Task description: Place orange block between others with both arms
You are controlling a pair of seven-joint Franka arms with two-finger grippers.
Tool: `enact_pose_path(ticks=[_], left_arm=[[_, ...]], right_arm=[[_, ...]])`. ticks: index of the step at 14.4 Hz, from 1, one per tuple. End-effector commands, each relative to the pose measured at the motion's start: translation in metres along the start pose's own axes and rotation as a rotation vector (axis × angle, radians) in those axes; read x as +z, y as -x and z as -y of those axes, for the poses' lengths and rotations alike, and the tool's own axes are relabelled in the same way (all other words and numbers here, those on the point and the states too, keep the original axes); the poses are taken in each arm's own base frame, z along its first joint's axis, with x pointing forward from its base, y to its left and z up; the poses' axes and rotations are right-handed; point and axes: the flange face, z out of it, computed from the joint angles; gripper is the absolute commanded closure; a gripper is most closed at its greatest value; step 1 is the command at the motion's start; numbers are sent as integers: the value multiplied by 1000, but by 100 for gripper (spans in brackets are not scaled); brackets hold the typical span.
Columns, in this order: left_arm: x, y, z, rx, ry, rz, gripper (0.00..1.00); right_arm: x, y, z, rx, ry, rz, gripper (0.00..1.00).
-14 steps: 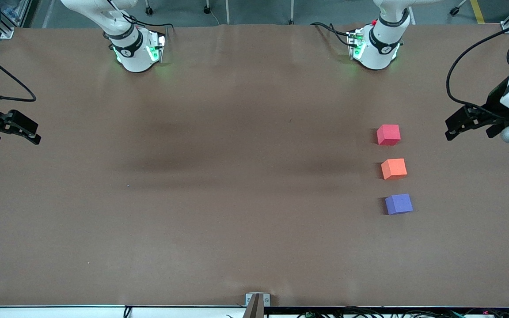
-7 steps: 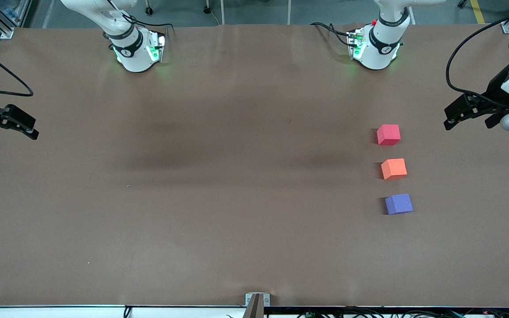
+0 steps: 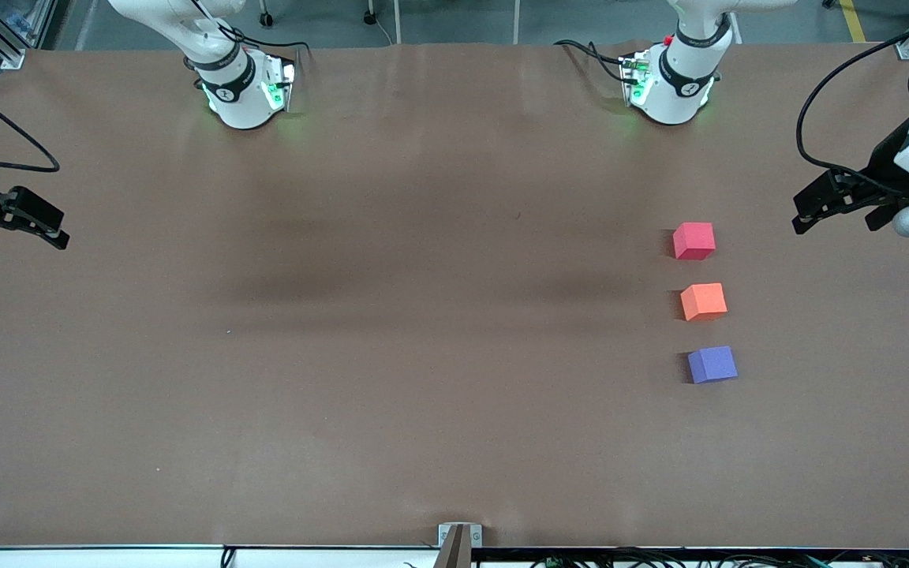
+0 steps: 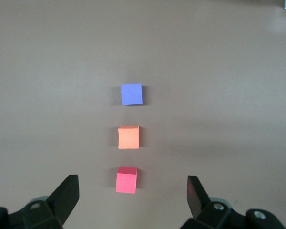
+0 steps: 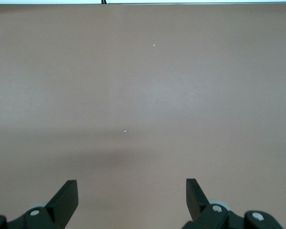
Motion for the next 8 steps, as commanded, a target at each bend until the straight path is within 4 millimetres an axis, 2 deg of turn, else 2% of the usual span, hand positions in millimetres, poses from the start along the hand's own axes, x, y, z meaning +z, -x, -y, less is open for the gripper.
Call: enact_pose_path(ticks=[1,8], left_arm=[[-6,-7,1,103,30,-8,0],[-5,-6,4,72,14,20,0]], right_arm=[[-6,7,-2,-4,4,-3,0],[-5,6,-3,2,2,-7,0]])
